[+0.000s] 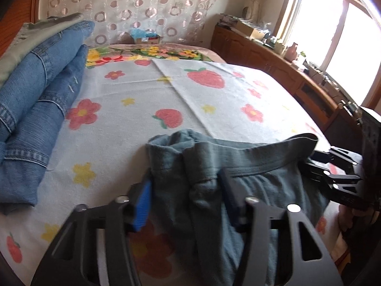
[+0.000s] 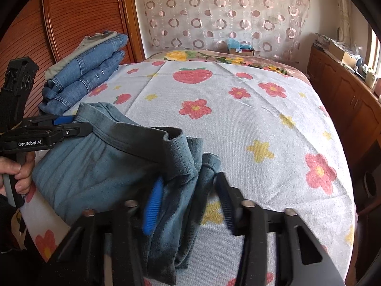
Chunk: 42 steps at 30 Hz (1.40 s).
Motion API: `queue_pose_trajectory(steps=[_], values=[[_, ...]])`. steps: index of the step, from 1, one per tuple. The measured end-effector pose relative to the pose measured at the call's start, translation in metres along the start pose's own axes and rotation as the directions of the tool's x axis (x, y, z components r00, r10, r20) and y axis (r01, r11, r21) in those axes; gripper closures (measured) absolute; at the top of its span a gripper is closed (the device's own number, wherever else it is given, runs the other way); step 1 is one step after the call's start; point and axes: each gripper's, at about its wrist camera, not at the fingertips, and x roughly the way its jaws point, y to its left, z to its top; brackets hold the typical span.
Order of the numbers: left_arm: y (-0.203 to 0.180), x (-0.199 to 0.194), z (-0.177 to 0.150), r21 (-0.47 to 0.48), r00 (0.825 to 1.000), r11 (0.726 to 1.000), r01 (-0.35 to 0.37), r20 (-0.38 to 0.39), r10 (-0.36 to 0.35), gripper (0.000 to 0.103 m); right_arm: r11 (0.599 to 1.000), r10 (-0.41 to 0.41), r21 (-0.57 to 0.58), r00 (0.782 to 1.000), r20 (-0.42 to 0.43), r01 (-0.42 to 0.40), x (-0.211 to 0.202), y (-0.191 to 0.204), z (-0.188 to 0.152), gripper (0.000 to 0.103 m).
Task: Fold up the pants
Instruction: 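Grasp the folded shorts with both grippers and lift them, then carry the folded shorts with both grippers to the folded jeans stack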
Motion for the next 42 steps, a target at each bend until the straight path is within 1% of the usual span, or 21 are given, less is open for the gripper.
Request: queue_pose_trajectory(steps=[2,3,5,8,12,16,22,28,33,37,42], values=[[-0.002,-0.002,0.0,0.006,1.0,1.0,0.002,0.008,-0.002,0.069,1.0,0.01,-0.004,1.0,-0.005,-0.01,0.0,0.001,0.001,0.074],[-0.004,-0.004,0.001,0.01,1.0,1.0,-0.001,0.01,0.001,0.071,1.0,0.019,0.001,1.0,-0.007,-0.019,0.0,0.001,0.001,0.076],[-0.008,-0.008,0.001,0.023,1.0,1.0,-0.008,0.021,0.008,0.08,1.0,0.029,-0.001,1.0,-0.009,-0.029,0.0,0.002,0.002,0.086],[-0.016,-0.018,0.0,0.053,0.998,0.999,-0.012,0.055,0.009,0.085,0.999,0.036,-0.001,0.999,0.003,-0.036,-0.004,0.003,0.003,0.092],[-0.025,-0.035,0.001,0.077,0.995,0.997,-0.02,0.102,0.012,0.085,0.998,0.058,0.027,0.996,0.063,-0.06,-0.016,0.002,0.005,0.094],[-0.031,-0.054,0.006,0.092,0.989,0.996,-0.017,0.151,0.002,0.085,0.998,0.059,0.015,0.991,0.118,-0.061,-0.032,0.007,0.007,0.095],[-0.041,-0.084,0.015,0.115,0.972,0.992,-0.045,0.236,0.017,0.085,0.998,0.057,0.001,0.98,0.192,-0.058,-0.053,0.012,0.008,0.095],[-0.046,-0.107,0.024,0.13,0.957,0.99,-0.062,0.289,0.022,0.085,0.998,0.062,-0.014,0.967,0.248,-0.061,-0.072,0.013,0.012,0.095],[-0.048,-0.119,0.03,0.138,0.946,0.987,-0.078,0.321,0.03,0.085,0.998,0.061,-0.039,0.956,0.287,-0.052,-0.085,0.017,0.016,0.095],[-0.048,-0.124,0.038,0.147,0.941,0.984,-0.097,0.336,0.043,0.085,0.997,0.06,-0.055,0.95,0.306,-0.045,-0.086,0.019,0.018,0.095],[-0.044,-0.12,0.047,0.151,0.94,0.982,-0.113,0.336,0.057,0.085,0.997,0.065,-0.068,0.948,0.311,-0.046,-0.076,0.018,0.018,0.095]])
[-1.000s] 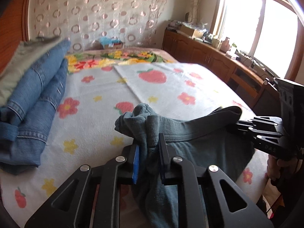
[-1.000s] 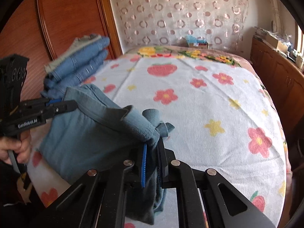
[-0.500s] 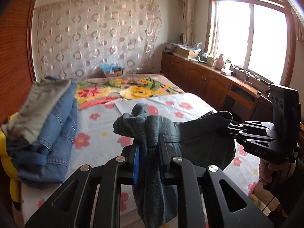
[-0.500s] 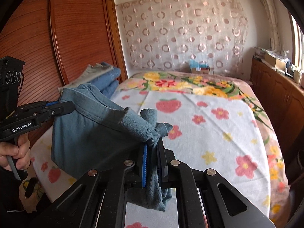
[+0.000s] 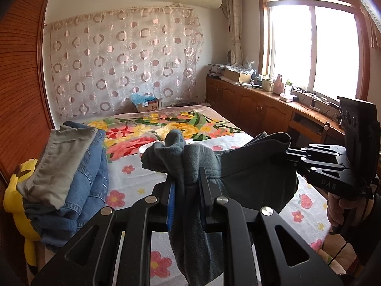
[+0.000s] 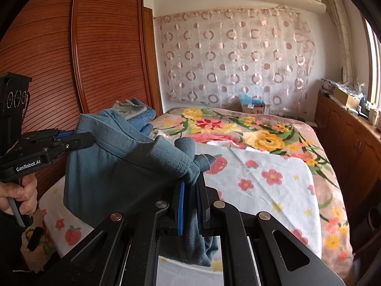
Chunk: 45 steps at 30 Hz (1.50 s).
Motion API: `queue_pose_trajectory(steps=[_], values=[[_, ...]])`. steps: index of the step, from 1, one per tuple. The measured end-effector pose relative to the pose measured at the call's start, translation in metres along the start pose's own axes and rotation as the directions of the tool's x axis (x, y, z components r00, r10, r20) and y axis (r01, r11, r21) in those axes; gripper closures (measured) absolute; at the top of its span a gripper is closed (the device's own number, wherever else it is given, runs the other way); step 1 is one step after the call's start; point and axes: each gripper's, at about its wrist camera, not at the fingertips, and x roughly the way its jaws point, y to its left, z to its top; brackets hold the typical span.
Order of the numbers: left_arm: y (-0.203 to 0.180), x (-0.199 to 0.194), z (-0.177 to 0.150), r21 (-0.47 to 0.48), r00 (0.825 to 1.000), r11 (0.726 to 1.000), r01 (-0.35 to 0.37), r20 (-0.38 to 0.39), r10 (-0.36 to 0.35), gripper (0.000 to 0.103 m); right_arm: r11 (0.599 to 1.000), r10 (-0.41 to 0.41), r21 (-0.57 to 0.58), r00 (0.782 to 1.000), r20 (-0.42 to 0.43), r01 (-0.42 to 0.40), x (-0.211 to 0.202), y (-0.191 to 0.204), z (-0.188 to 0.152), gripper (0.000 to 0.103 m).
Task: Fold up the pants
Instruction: 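Carry the folded shorts with both grippers to the folded jeans stack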
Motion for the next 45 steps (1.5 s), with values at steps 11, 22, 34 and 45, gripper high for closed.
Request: queue_pose_trajectory(steps=[11,22,34,45], values=[[0.016,0.034,0.01,-0.007,0.999,1.0,-0.022,-0.035,0.021,0.085,1.0,0.022,-0.011,0.999,-0.029,-0.022,0.034,-0.015,0.018,0.095],[0.039,0.07,0.022,-0.016,0.997,0.999,-0.047,-0.068,0.046,0.085,0.998,0.039,-0.041,0.997,-0.06,-0.042,0.082,-0.023,0.042,0.095],[0.074,0.059,0.05,-0.047,0.996,0.995,-0.091,-0.029,0.09,0.085,0.993,0.087,-0.077,0.996,-0.033,-0.089,0.127,-0.019,0.102,0.095],[0.119,0.013,0.065,-0.086,0.975,0.973,-0.214,0.042,0.219,0.085,0.972,0.197,-0.143,0.979,0.049,-0.189,0.173,0.001,0.148,0.095]])
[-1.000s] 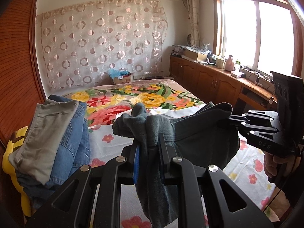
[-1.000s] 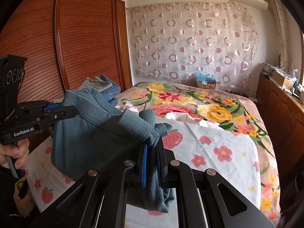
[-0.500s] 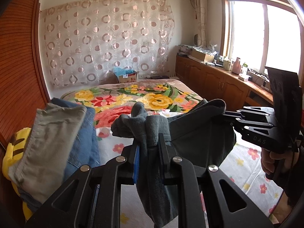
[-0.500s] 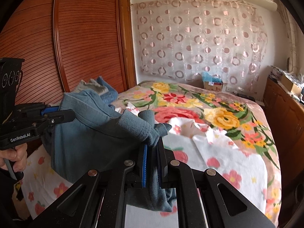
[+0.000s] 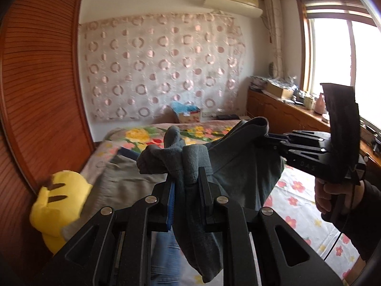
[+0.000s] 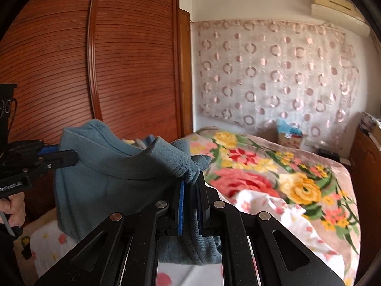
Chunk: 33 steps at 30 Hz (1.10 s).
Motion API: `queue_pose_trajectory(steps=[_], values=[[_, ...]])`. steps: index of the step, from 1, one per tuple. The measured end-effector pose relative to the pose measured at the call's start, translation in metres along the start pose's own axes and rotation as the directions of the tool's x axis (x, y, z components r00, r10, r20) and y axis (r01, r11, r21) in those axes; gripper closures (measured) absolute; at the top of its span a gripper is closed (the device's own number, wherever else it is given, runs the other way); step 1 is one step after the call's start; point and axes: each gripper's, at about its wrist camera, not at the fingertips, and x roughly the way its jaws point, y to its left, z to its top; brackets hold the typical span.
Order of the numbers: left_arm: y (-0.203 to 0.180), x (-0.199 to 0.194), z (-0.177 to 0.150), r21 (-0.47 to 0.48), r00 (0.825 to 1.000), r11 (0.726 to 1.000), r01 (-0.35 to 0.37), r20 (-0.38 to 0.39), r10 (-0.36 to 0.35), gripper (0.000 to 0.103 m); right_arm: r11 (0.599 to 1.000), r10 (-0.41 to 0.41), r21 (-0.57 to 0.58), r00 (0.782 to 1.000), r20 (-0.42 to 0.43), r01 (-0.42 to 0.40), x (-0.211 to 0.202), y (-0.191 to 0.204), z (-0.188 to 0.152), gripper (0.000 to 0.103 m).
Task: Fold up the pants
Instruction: 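Carry the folded shorts with both grippers to the folded jeans stack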
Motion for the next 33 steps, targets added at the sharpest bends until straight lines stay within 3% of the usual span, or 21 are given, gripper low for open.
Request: queue_pose_trajectory(steps=[6,14,21,33], values=[[0.021,-0.012,0.0,-0.013,0.996,0.997,-0.08,0.025,0.08,0.085,0.997,0.075,-0.008,0.997,0.009,-0.075,0.036,-0.01,0.008,0.095],[0.057,-0.008,-0.017,-0.082,0.986,0.983,-0.164,-0.01,0.164,0.085,0.987,0.145,-0.07,0.989,-0.021,-0.146,0.094,-0.018,0.024,0.095],[0.074,-0.018,-0.028,-0.142,0.983,0.973,-0.181,-0.001,0.183,0.085,0.971,0.21,-0.116,0.977,-0.024,-0.211,0.121,-0.015,0.039,0.095],[0.105,0.003,-0.063,-0.2,0.968,0.949,-0.244,-0.103,0.227,0.085,0.958,0.239,-0.137,0.965,-0.111,-0.253,0.174,-0.009,0.032,0.095]])
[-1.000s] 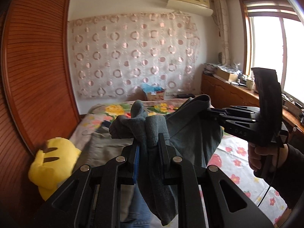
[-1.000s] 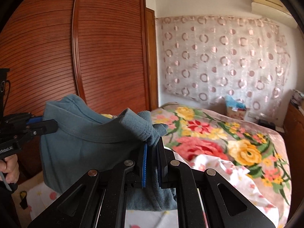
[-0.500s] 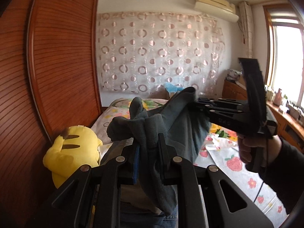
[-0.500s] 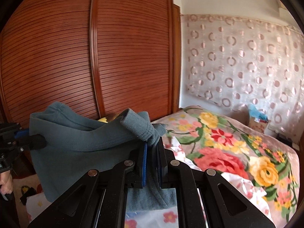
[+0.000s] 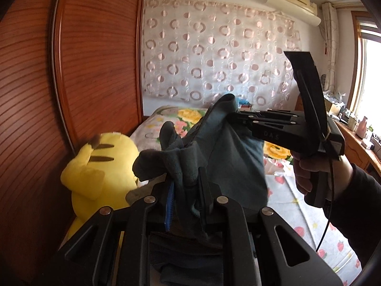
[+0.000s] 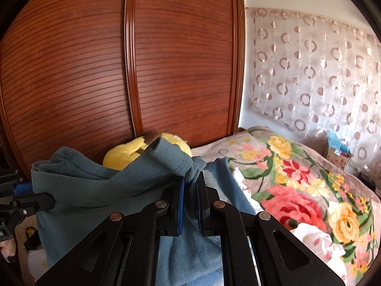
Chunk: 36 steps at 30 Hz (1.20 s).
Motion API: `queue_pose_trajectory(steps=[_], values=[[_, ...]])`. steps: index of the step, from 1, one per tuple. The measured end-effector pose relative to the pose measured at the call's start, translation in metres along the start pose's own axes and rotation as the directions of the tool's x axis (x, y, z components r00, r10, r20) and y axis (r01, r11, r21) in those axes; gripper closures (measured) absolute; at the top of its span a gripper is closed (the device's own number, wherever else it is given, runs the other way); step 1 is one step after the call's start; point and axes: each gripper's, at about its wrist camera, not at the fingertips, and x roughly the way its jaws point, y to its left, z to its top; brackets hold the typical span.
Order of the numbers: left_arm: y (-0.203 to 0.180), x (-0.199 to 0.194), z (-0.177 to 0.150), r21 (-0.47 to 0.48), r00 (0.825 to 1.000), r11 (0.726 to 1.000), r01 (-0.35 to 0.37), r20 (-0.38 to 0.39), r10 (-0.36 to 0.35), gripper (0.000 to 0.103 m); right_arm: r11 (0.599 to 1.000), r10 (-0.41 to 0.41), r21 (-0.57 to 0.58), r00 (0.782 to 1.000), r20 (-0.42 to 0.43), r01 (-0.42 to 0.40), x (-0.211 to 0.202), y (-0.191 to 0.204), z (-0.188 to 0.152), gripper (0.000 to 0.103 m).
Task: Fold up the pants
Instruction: 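Carry the folded shorts with both grippers to the folded jeans stack, then lower the shorts onto the jeans stack and open both grippers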
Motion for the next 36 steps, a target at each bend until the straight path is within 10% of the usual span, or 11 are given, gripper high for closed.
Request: queue_pose_trajectory(steps=[7,14,36], values=[[0.006,0.008,-0.009,-0.008,0.999,1.0,-0.015,-0.044,0.014,0.077,1.0,0.006,0.014,0.999,-0.049,-0.005,0.013,-0.002,0.012,0.085],[0.004,-0.002,0.003,0.012,1.0,1.0,-0.011,0.001,0.011,0.03,1.0,-0.003,0.023,1.0,-0.012,0.003,-0.009,-0.002,0.019,0.065],[0.012,0.045,-0.029,0.0,0.992,1.0,-0.008,-0.126,0.008,0.028,0.994,0.044,0.107,0.991,-0.123,-0.031,0.025,-0.031,-0.011,0.065]])
